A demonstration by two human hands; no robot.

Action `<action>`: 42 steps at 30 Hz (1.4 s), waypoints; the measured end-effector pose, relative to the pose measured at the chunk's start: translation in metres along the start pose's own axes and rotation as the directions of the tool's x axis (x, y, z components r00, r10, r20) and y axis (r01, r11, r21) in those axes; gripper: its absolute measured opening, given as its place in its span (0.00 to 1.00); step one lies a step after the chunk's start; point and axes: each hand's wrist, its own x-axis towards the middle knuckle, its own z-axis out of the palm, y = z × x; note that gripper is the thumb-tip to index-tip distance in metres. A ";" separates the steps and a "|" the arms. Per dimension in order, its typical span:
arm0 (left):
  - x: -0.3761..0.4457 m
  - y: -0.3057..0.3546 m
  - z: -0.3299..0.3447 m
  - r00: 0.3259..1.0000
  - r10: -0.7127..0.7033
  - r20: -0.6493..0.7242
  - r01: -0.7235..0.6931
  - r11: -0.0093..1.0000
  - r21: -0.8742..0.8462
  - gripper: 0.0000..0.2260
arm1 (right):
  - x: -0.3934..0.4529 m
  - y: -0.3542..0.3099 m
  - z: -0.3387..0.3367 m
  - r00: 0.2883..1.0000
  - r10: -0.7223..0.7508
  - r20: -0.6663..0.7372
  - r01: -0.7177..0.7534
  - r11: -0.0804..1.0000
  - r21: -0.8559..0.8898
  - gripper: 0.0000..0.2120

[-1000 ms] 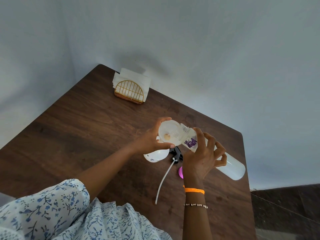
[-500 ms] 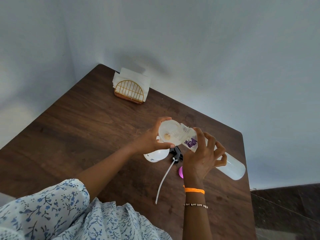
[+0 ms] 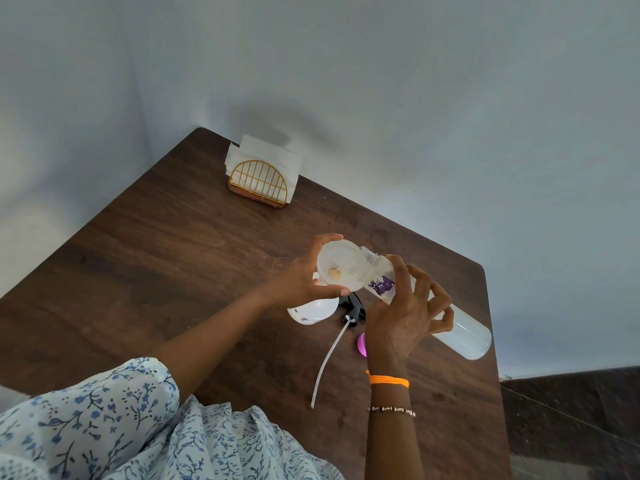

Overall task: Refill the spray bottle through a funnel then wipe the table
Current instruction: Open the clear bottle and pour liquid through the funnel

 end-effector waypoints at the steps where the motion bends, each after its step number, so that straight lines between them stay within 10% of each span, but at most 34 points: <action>1: 0.000 0.000 0.000 1.000 -0.001 0.000 0.001 1.000 0.001 0.38 | 0.000 0.000 0.000 1.000 0.003 -0.001 -0.003 1.000 0.003 0.31; 31: -0.001 0.003 -0.003 1.000 -0.018 0.004 0.018 1.000 0.015 0.38 | -0.001 -0.005 0.001 0.998 0.070 -0.002 -0.070 0.998 0.006 0.30; 42: 0.002 0.009 -0.004 0.999 -0.032 -0.008 0.032 0.999 -0.015 0.39 | 0.007 0.004 -0.017 0.989 0.147 -0.014 -0.136 0.943 0.303 0.28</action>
